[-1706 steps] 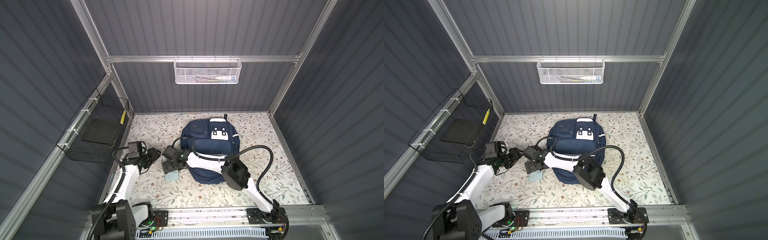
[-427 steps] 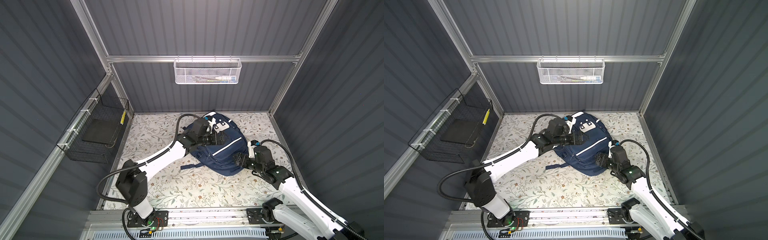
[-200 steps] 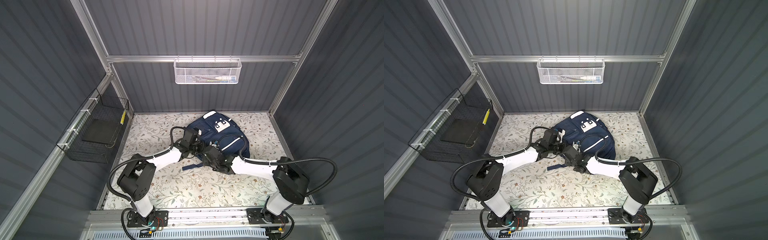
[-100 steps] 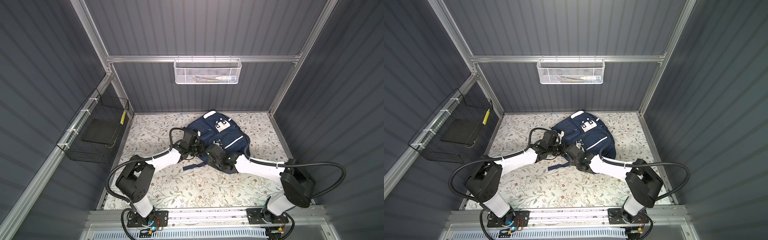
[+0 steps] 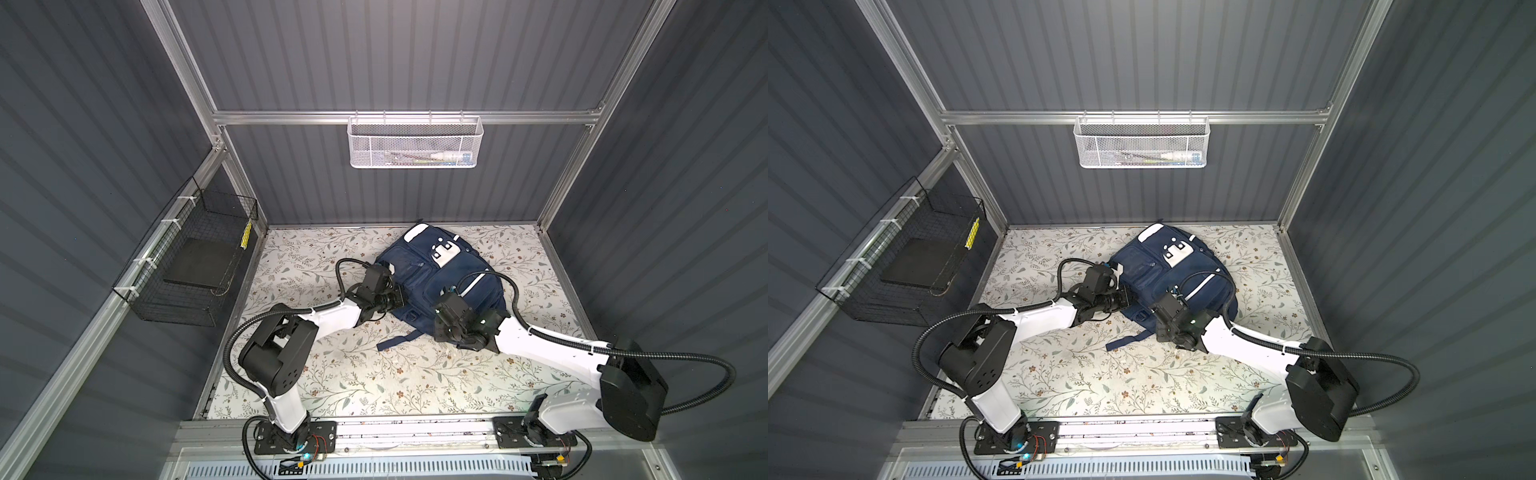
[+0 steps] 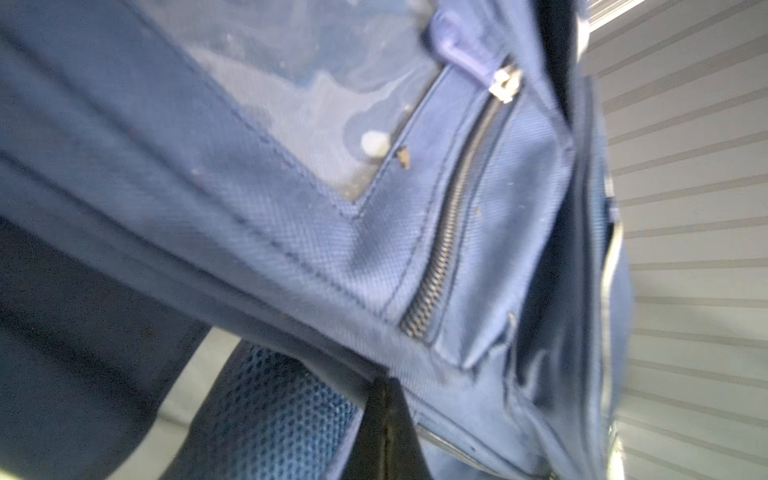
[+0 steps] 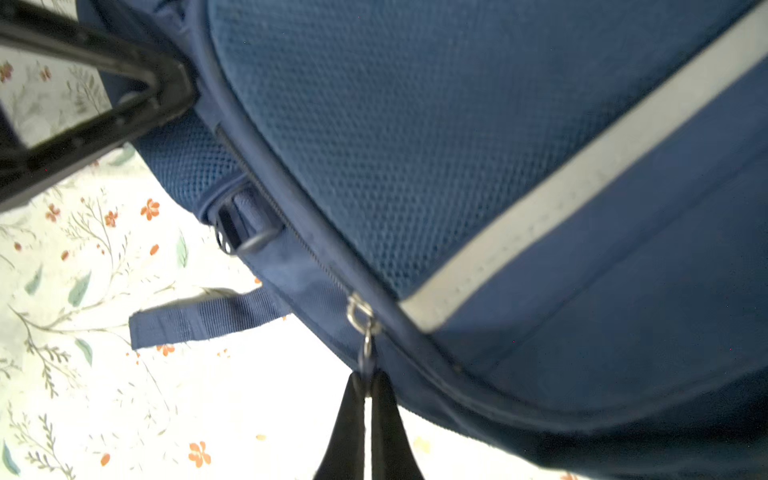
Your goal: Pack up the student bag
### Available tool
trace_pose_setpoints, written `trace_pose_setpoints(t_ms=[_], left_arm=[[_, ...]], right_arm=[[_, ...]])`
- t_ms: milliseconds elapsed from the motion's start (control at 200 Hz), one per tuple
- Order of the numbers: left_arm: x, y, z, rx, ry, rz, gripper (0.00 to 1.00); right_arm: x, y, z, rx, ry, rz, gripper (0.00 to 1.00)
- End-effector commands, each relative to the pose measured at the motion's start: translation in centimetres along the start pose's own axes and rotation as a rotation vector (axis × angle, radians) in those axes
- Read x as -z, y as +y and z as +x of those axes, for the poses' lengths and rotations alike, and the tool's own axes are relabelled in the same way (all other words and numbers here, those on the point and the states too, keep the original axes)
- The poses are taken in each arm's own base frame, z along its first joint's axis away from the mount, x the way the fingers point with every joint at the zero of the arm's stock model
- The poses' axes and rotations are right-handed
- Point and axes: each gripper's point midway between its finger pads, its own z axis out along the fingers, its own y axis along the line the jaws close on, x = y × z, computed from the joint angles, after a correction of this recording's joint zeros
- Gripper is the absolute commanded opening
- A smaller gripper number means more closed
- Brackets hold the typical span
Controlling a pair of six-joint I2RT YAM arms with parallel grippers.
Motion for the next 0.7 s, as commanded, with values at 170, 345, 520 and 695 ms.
trace_pose_setpoints(t_ms=[170,345,520,695], left_arm=[[-1.1,4.0,0.6,0.054,-0.005,-0.092,0.02],[-1.0,4.2,0.0,0.03,-0.012,-0.12,0.02],[1.6,0.8,-0.7,0.017,-0.055,-0.034,0.04],[4.7,-6.1,1.4,-0.033,-0.076,0.08,0.59]], right_arm=[[1.8,-6.0,3.9,-0.058,0.113,0.083,0.0],[2.3,-8.2,3.1,-0.092,0.108,0.082,0.0],[3.0,-3.6,2.1,0.039,0.147,-0.052,0.0],[3.6,1.9,1.0,0.128,0.122,-0.154,0.0]])
